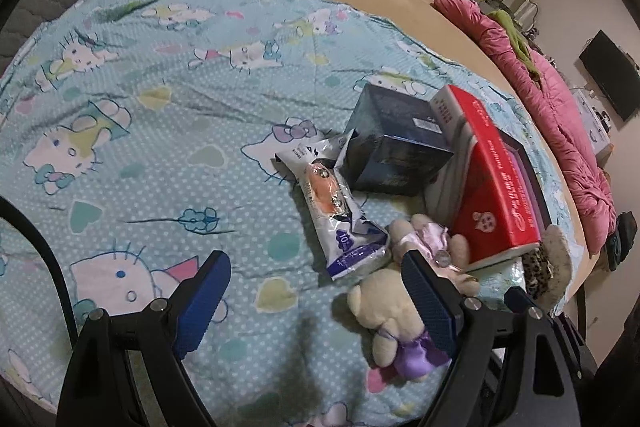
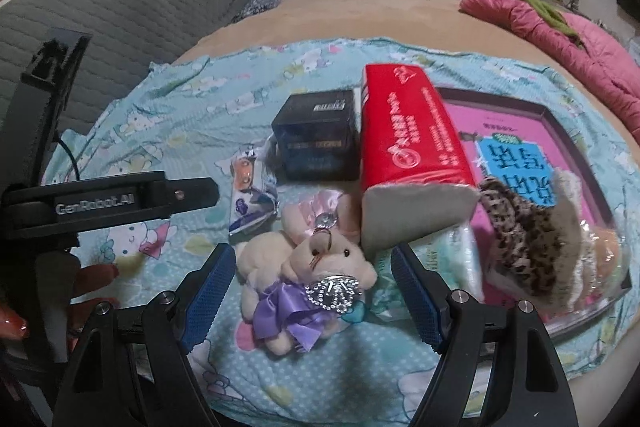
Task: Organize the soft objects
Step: 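Withdraw both tools from the tray toward the teddy bear and remaining items, then grasp the white snack packet with left tool while right tool grasps the pink-eared bunny plush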
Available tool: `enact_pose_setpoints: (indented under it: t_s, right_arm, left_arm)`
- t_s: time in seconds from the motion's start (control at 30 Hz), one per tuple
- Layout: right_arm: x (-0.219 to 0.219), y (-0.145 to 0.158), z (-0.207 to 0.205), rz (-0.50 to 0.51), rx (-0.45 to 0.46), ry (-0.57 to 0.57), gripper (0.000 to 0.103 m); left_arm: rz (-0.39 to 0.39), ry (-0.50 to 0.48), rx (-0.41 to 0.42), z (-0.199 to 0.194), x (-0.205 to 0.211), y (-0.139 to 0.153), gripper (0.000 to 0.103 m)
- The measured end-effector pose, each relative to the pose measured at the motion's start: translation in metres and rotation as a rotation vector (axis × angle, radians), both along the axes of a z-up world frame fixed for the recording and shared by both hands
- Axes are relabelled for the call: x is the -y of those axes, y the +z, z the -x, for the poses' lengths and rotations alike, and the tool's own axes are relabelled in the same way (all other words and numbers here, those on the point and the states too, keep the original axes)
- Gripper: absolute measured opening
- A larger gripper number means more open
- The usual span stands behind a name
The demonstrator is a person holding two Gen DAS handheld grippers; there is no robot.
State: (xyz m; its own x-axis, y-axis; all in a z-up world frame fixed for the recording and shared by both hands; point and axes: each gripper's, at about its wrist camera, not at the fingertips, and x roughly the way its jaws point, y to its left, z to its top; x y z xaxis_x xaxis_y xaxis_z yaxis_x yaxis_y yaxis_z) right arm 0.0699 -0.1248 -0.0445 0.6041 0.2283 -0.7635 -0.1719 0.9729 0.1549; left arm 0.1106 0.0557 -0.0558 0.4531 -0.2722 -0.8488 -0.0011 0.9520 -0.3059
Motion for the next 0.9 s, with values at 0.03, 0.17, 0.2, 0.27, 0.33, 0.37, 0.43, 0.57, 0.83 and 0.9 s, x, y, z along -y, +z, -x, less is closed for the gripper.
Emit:
enact_pose_setpoints:
  t_s: [0.03, 0.17, 0.2, 0.27, 0.33, 0.37, 0.43, 0.57, 0.83, 0.9]
  right_arm:
    - [-0.001, -0.002, -0.001, 0.001, -0.003, 0.003, 0.081]
    - [-0.004, -0.009, -0.007, 0.004, -0.015, 0.009, 0.081]
    - [-0.004, -0.010, -0.009, 0.001, -0.016, 0.004, 0.081]
    - [-0.001, -0.013, -0.014, -0.009, -0.024, -0.017, 0.081]
    - [0.003, -0.017, -0.019, -0.018, -0.038, -0.033, 0.079]
    - [0.004, -0.019, -0.021, -0.022, -0.045, -0.036, 0.078]
    - [0.005, -0.022, -0.023, -0.020, -0.050, -0.040, 0.077]
    - [0.002, -0.029, -0.027, -0.013, -0.068, -0.032, 0.072]
    - [-0.001, -0.041, -0.032, -0.021, -0.090, -0.017, 0.057]
    - [0.002, -0.043, -0.033, -0.027, -0.094, -0.019, 0.053]
  left_arm:
    - [0.003, -0.002, -0.009, -0.003, 0.001, -0.004, 0.087]
    - [-0.004, -0.010, -0.018, -0.012, 0.004, -0.011, 0.087]
    - [-0.003, -0.010, -0.017, -0.015, 0.004, -0.013, 0.087]
    - [0.001, -0.011, -0.019, -0.020, 0.005, -0.015, 0.087]
    - [0.006, -0.015, -0.019, -0.025, 0.006, -0.019, 0.087]
    - [0.007, -0.017, -0.020, -0.026, 0.006, -0.020, 0.087]
    - [0.010, -0.019, -0.023, -0.030, 0.007, -0.023, 0.087]
    - [0.014, -0.020, -0.031, -0.035, 0.006, -0.028, 0.087]
    - [0.030, -0.026, -0.037, -0.045, 0.010, -0.036, 0.087]
    - [0.029, -0.028, -0.031, -0.048, 0.012, -0.037, 0.087]
